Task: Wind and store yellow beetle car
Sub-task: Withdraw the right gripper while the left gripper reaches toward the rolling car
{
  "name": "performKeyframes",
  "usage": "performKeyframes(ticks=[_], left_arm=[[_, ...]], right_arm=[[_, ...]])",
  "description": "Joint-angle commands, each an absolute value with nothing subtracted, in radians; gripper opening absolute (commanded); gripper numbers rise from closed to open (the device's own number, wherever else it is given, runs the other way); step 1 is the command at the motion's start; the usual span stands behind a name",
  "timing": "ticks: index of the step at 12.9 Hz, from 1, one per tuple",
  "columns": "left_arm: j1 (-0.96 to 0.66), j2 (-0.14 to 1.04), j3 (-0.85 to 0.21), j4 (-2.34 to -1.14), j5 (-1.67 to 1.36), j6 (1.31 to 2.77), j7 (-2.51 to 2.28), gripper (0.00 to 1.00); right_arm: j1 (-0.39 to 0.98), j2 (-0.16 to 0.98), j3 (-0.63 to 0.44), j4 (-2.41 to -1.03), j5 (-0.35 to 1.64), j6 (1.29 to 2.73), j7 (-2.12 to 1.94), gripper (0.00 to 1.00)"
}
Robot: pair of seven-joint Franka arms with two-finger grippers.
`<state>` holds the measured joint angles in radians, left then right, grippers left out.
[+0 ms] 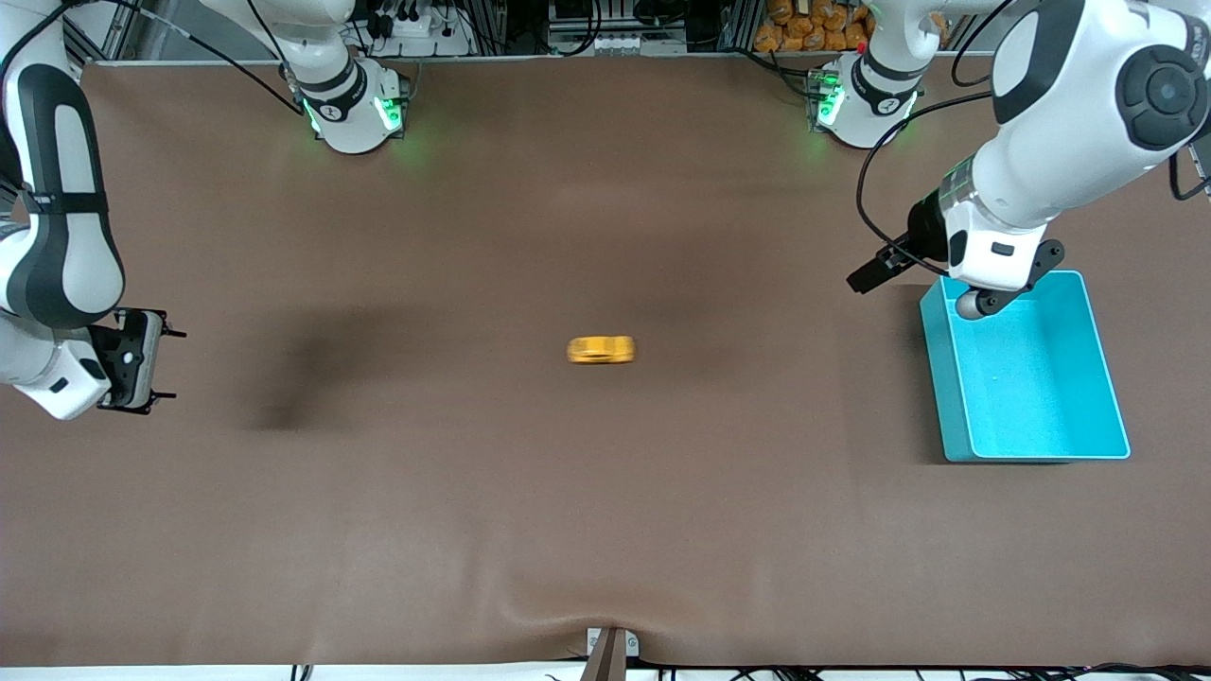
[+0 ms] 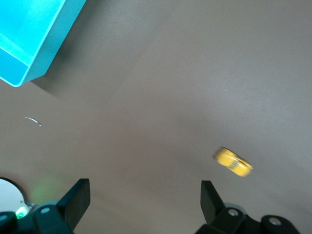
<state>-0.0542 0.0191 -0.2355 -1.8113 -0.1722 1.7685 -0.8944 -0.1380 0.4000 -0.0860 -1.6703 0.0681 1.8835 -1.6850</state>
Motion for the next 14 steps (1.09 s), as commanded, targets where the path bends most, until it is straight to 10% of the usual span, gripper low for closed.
performKeyframes(ticks=[1,14], left_arm=[[-0.051,0.014,-0.253,-1.85,-0.19,1.825,-0.974,1.0],[-0.048,0.034,-0.307,-2.209,-0.184,2.186,-1.595,1.0]], right_arm=[[-0.095,0.416,-0.091,-1.568,0.089,1.838,-1.58,1.0],[0.018,0.39,-0.094,-1.324,0.086,1.6,-1.077,1.0]])
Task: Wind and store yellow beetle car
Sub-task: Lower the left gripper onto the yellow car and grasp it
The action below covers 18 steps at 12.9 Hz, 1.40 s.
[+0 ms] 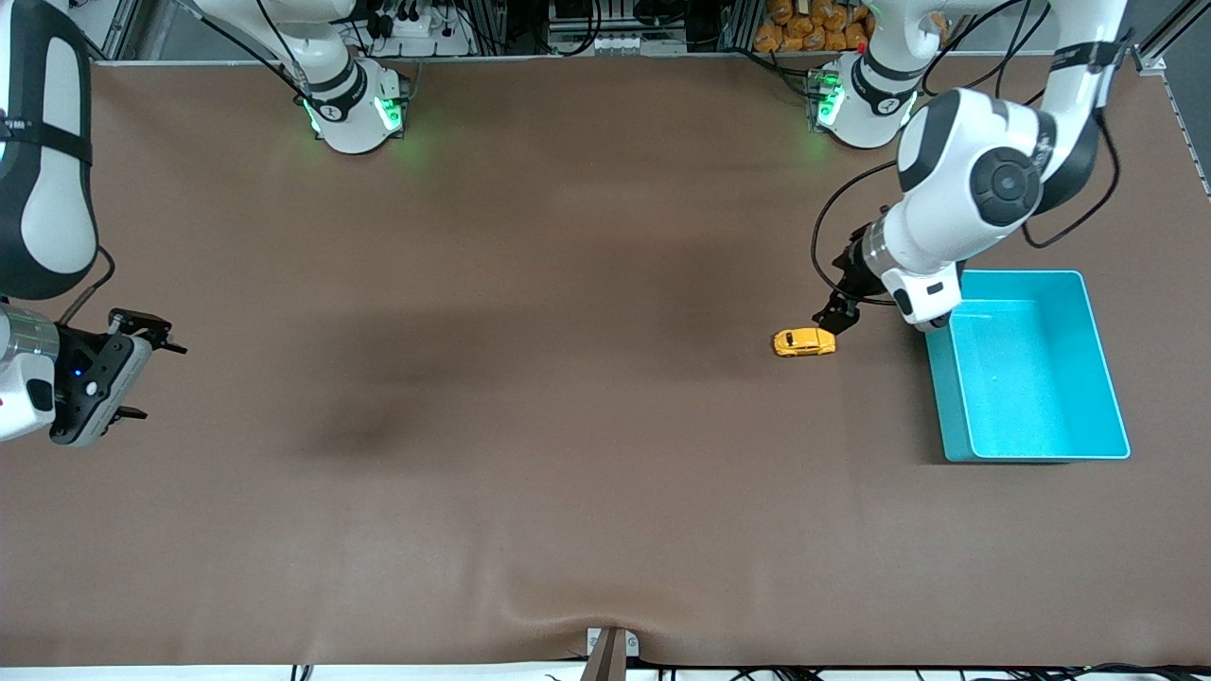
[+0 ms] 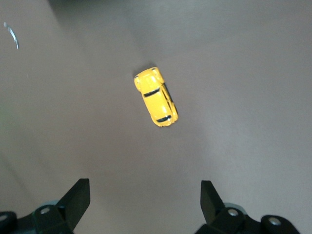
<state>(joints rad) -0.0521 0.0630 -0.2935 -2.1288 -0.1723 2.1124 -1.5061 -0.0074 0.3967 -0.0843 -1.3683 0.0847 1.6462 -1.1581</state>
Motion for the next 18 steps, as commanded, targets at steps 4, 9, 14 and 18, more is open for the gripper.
performKeyframes(ticks=[4,9,14,18], left_arm=[[-0.049,0.038,-0.322,-2.354,-0.176,2.395,-1.759,1.0],[-0.048,0.153,-0.321,-2.436,-0.158,2.67,-1.818,1.0],[-0.038,0.285,-0.311,-2.427,-0.143,2.844,-1.818,1.0],[-0.037,0.331,-0.302,-2.41,-0.1,2.85,-1.818,1.0]], right_arm=[[0.031,0.377,-0.098,-1.272,0.084,1.548,-0.971,1.0],[0.035,0.313,-0.094,-1.264,0.04,1.508,-0.792,1.0],[0.025,0.278,-0.1,-1.264,0.035,1.448,-0.691,1.0],[-0.003,0.244,-0.098,-1.266,0.057,1.459,-0.654,1.0]])
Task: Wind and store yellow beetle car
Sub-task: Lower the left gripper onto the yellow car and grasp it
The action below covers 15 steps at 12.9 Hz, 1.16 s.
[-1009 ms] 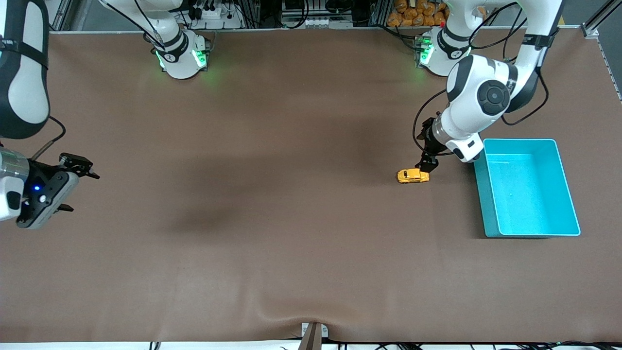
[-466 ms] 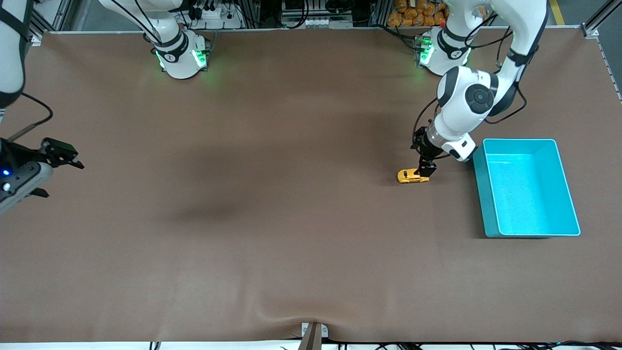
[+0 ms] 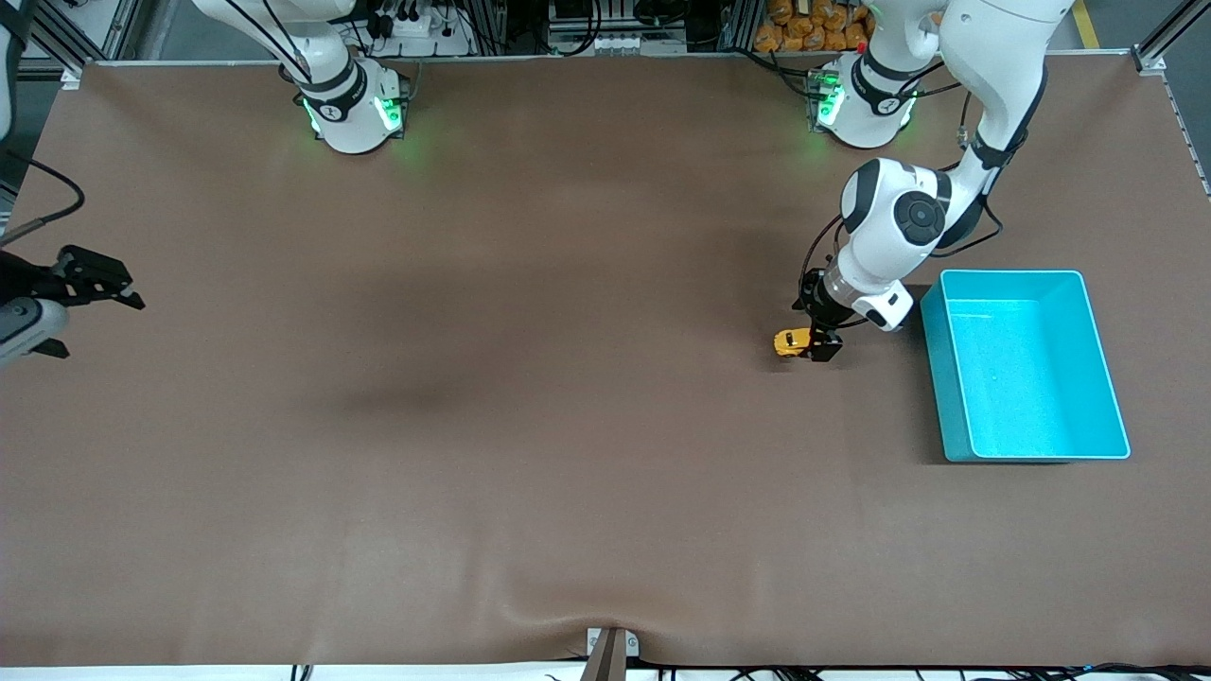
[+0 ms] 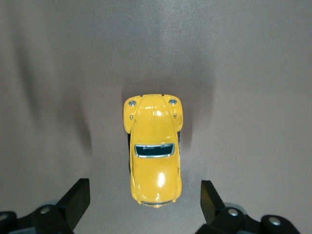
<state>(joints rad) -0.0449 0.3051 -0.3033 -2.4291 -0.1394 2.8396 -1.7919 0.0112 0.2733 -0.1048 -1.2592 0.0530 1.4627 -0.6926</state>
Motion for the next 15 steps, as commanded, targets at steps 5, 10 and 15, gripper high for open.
performKeyframes(ticks=[5,10,15], left_arm=[[-0.046,0.373,-0.279,-2.387,-0.084,2.852,-1.819,0.09],[-0.035,0.307,-0.279,-2.373,-0.004,2.798,-1.81,0.0],[-0.023,0.258,-0.281,-2.084,0.114,2.325,-1.729,0.0]], right_arm=[[-0.017,0.203,-0.098,-1.298,0.101,1.486,-0.552,1.0],[-0.003,0.169,-0.092,-1.341,0.098,1.517,-0.283,1.0],[0.051,0.167,-0.092,-1.345,0.066,1.529,-0.111,1.0]])
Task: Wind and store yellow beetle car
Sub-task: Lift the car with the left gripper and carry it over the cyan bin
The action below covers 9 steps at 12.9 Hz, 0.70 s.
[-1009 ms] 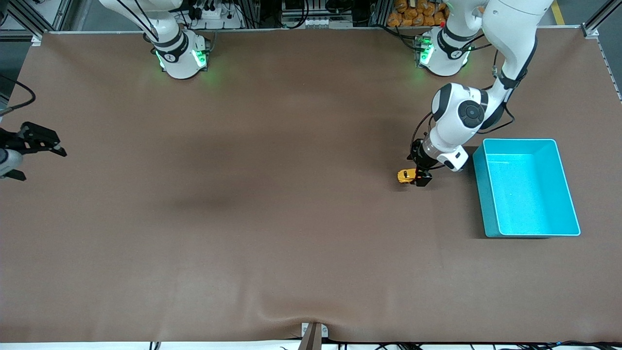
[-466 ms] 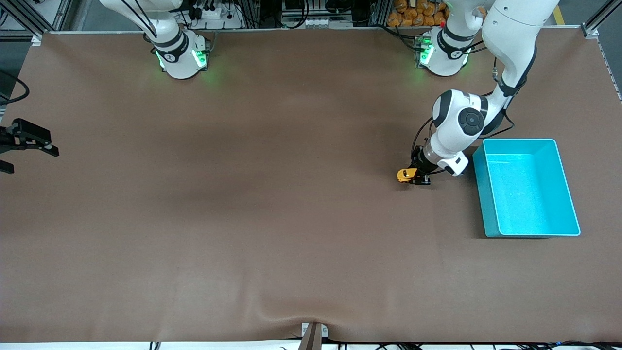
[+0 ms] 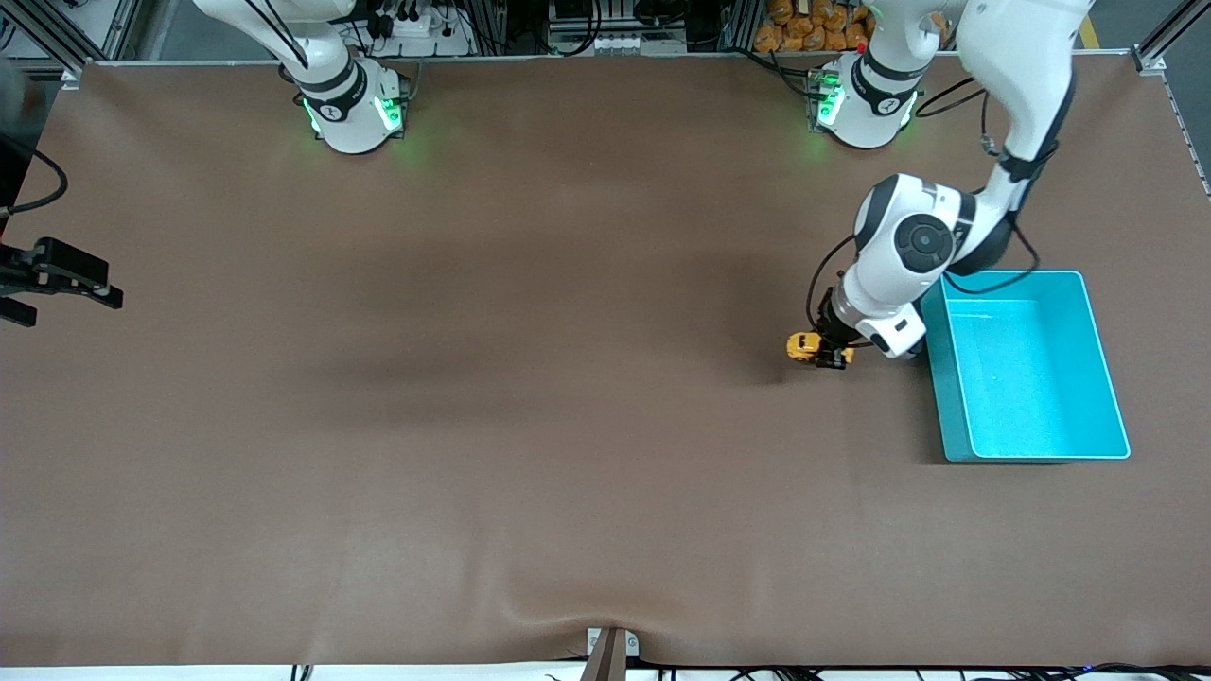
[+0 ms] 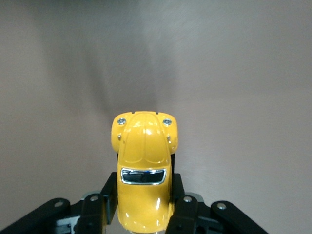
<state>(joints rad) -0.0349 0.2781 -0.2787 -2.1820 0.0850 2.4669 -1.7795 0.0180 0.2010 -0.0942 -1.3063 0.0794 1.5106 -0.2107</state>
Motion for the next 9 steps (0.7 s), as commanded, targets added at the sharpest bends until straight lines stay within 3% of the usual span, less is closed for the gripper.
performKeyframes(ticks=[1,5,9], left_arm=[[-0.018,0.244,-0.276,-2.044,0.114,2.262,-1.663,0.0],[0.107,0.19,-0.276,-1.961,0.114,2.13,-1.38,0.0],[0.234,0.167,-0.276,-1.924,0.114,2.108,-1.03,0.0]], right_arm=[[0.058,0.167,-0.092,-1.347,0.064,1.535,-0.092,1.0],[0.064,0.169,-0.092,-1.347,0.044,1.548,-0.057,1.0],[0.063,0.172,-0.092,-1.347,0.044,1.56,-0.057,1.0]])
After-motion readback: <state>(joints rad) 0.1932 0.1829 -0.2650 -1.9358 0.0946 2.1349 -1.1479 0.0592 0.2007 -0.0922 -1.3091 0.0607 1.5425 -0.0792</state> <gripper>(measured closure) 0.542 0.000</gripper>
